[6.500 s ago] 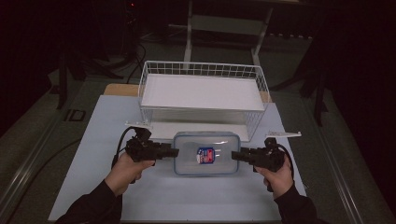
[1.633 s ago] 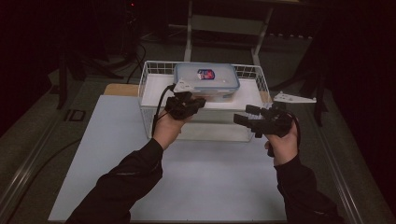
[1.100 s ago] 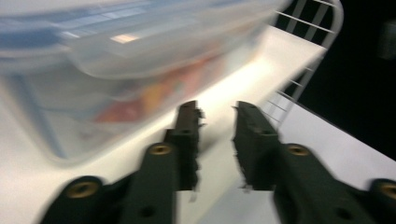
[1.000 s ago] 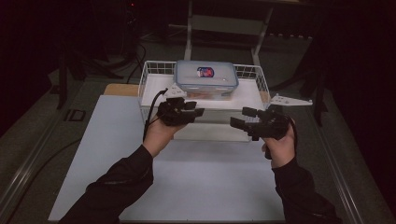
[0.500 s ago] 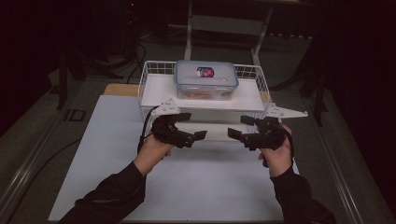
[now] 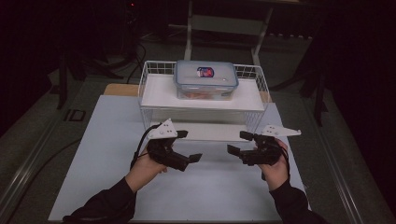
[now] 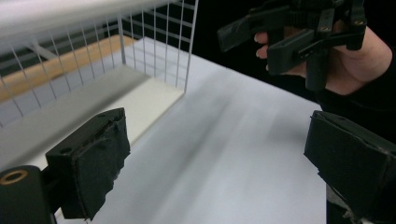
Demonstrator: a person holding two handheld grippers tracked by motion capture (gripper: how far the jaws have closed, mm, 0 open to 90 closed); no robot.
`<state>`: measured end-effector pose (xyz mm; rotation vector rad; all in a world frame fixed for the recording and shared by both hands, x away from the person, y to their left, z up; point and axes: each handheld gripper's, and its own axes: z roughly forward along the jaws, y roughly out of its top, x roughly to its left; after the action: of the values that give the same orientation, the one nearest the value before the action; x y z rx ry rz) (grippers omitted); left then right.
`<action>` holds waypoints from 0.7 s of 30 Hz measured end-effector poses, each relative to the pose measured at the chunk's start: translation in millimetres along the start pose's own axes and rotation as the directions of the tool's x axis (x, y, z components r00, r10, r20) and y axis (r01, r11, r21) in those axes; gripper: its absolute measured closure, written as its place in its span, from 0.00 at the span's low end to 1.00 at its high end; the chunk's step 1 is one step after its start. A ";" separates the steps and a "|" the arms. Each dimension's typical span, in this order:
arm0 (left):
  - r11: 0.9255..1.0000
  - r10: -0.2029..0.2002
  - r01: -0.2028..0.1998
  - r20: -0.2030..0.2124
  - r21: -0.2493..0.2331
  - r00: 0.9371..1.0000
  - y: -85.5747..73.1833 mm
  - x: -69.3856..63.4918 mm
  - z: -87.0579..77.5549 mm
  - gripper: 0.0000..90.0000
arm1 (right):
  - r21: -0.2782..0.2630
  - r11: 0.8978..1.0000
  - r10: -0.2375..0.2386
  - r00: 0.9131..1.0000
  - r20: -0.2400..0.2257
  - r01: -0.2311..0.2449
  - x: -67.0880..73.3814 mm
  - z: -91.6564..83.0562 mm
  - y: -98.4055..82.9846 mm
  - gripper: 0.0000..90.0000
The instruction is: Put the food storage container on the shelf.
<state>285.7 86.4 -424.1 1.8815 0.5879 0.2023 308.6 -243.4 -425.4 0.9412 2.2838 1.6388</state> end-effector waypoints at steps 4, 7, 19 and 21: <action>1.000 -0.029 0.029 0.002 0.003 1.000 -18.7 3.5 -1.9 0.07 | 0.008 1.000 -0.003 1.000 0.003 0.003 0.5 -0.5 -14.6 0.16; 0.999 -0.034 0.034 -0.010 0.015 0.999 -32.0 5.2 -3.8 0.07 | 0.019 1.000 -0.023 1.000 0.012 0.023 2.2 -0.3 -24.7 0.16; 0.997 -0.064 0.066 -0.055 0.041 0.996 -76.9 15.3 -17.6 0.07 | 0.064 0.998 -0.030 0.999 0.033 0.028 1.6 -3.4 -56.5 0.16; 0.997 -0.063 0.066 -0.067 0.050 0.996 -83.8 16.7 -20.4 0.07 | 0.070 0.997 -0.030 0.999 0.036 0.028 0.1 -3.7 -60.8 0.16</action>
<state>266.6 134.6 -495.0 1.9090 0.7039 0.2091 283.1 -258.0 -478.8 0.9407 2.3324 1.5263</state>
